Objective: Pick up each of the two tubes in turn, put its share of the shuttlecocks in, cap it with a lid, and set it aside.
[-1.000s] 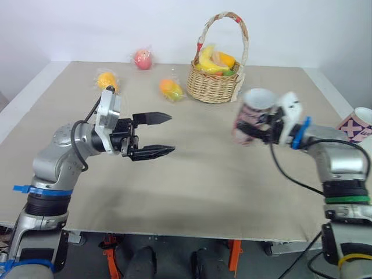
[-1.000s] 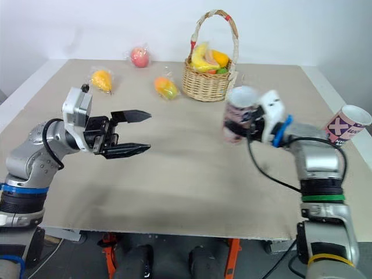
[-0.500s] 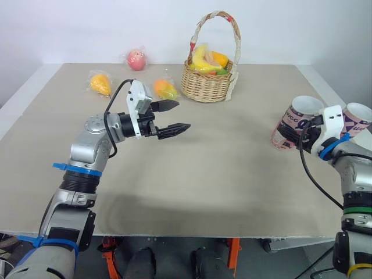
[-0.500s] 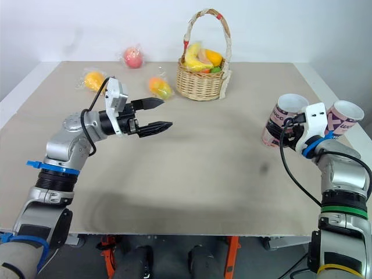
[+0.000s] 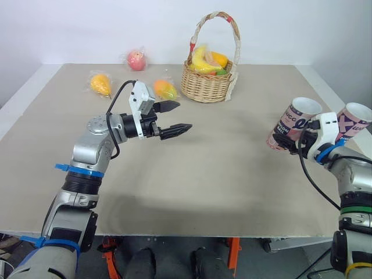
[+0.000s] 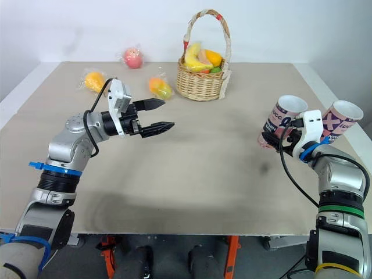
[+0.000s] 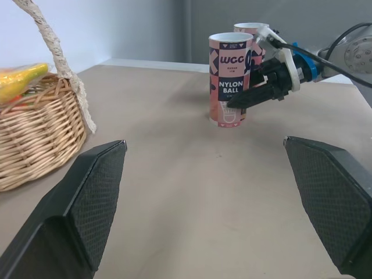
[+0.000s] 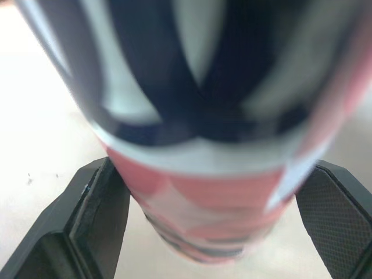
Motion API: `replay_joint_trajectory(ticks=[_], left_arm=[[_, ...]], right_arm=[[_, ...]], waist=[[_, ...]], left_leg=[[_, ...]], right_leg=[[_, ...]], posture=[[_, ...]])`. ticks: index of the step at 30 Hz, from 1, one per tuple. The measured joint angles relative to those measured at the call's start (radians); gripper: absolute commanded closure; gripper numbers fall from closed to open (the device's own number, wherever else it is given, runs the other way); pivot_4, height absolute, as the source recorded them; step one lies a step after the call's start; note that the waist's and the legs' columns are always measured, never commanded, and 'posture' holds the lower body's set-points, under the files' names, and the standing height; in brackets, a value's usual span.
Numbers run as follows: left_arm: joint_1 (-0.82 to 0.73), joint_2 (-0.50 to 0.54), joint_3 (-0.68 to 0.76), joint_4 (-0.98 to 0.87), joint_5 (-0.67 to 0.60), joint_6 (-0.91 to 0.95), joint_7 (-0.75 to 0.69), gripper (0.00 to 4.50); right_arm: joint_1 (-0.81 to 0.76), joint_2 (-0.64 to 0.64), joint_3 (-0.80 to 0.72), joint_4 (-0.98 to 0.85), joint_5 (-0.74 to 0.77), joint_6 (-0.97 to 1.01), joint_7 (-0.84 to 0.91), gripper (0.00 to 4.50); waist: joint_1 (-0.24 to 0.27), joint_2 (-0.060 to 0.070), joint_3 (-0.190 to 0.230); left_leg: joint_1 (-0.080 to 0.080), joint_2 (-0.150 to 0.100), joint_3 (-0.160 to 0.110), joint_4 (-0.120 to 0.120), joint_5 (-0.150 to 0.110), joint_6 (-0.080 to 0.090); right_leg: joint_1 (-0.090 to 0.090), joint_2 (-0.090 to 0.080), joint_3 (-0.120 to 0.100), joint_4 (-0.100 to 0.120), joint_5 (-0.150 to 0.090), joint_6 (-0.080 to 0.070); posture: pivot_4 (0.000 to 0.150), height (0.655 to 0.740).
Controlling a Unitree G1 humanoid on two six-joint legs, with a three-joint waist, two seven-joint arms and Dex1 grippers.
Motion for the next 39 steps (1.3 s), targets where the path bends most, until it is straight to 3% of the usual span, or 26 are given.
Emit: replay_joint_trajectory(ticks=[5,10,14,20,25,33,39], left_arm=[[0.009,-0.002,0.000,-0.020,-0.002,0.015,-0.003,0.00],[0.046,0.021,0.013,-0.075,-0.026,0.043,-0.021,0.00],[0.089,0.058,0.032,-0.121,-0.051,0.087,-0.023,0.00],[0.299,0.146,0.131,-0.239,-0.120,0.194,0.017,0.00],[0.498,0.150,0.249,-0.300,-0.156,0.203,0.113,0.00],[0.570,0.110,0.289,-0.328,-0.154,0.192,0.237,0.00],[0.575,0.090,0.285,-0.334,-0.154,0.169,0.262,0.00]], right_arm=[[0.026,-0.030,-0.002,-0.031,0.002,0.023,0.016,0.04],[0.207,-0.098,-0.016,-0.233,0.044,0.095,0.105,0.04],[0.270,-0.133,-0.050,-0.287,0.069,0.123,0.130,0.04],[0.406,-0.147,-0.083,-0.522,0.141,0.168,0.189,0.04],[0.404,-0.034,0.084,-0.770,0.198,0.169,0.220,0.04],[0.319,0.114,0.304,-0.744,0.162,0.112,0.235,0.04],[0.290,0.141,0.322,-0.687,0.138,0.089,0.230,0.04]], waist=[[0.000,0.000,0.000],[0.001,0.001,0.000],[-0.001,0.001,0.000],[-0.006,0.001,0.000],[-0.007,0.000,0.001],[0.010,-0.004,0.001],[0.011,-0.004,0.001]], left_leg=[[0.000,0.000,0.000,0.000,0.000,0.000],[-0.001,-0.001,0.000,0.000,0.000,0.000],[0.001,0.000,0.000,0.000,0.000,0.000],[0.005,0.002,0.002,-0.001,0.000,0.000],[0.007,0.005,0.002,-0.001,0.001,-0.002],[0.004,0.002,0.005,0.001,0.003,-0.003],[0.004,0.003,0.004,0.000,0.003,-0.003]], right_leg=[[0.000,0.000,0.000,0.000,0.000,0.000],[0.000,-0.001,0.000,0.000,-0.001,0.001],[0.001,0.000,0.001,0.000,-0.001,0.004],[0.002,0.002,0.002,0.001,-0.001,0.003],[0.003,0.002,0.001,0.001,0.000,0.002],[0.003,-0.001,0.003,-0.001,0.003,0.007],[0.002,0.000,0.003,-0.001,0.002,0.005]], posture=[[0.150,0.7400],[0.150,0.7400],[0.150,0.7400],[0.150,0.7400],[0.150,0.7400],[0.150,0.7400],[0.150,0.7400]])
